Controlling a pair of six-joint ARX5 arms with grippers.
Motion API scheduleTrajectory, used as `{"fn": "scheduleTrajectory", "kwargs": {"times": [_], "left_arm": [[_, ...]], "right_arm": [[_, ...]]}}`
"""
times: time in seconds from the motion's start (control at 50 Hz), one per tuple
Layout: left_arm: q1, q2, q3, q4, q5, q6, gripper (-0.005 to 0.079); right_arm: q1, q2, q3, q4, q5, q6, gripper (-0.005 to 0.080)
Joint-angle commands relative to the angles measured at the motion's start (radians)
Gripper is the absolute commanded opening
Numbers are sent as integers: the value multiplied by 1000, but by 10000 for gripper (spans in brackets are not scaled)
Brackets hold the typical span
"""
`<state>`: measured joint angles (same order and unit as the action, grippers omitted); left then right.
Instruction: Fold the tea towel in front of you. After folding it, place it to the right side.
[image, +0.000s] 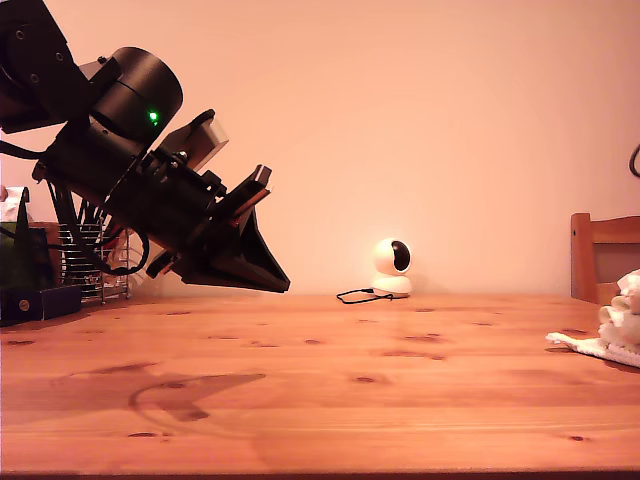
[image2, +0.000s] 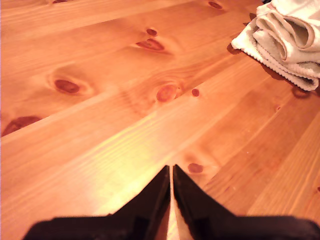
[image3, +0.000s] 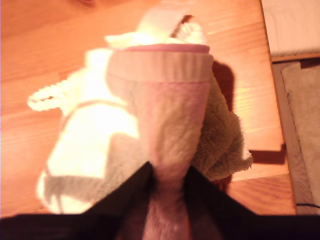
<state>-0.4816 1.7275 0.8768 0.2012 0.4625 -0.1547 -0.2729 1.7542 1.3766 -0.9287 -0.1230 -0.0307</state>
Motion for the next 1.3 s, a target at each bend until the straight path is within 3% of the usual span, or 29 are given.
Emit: {"fn": "scheduleTrajectory", "kwargs": {"times": [0.0, 0.46, 0.9, 0.98, 1.12, 1.28], "left_arm": [[2, 17, -7, 8, 0, 5, -21], [2, 17, -7, 10, 24, 6, -21], [2, 10, 2, 36, 49, 5, -21], [2, -11, 3, 40, 56, 7, -21], [2, -95, 3, 42, 34, 58, -21], [10, -213, 3, 34, -26, 58, -21]], "right_arm": [[5, 22, 12, 7, 3, -21, 246], [16, -2, 14, 6, 26, -22, 352], [58, -95, 167, -43, -11, -23, 349], [77, -123, 176, -44, -72, -11, 265], [151, -163, 176, -17, -130, -16, -24], [258, -200, 175, 61, -127, -48, -11]]}}
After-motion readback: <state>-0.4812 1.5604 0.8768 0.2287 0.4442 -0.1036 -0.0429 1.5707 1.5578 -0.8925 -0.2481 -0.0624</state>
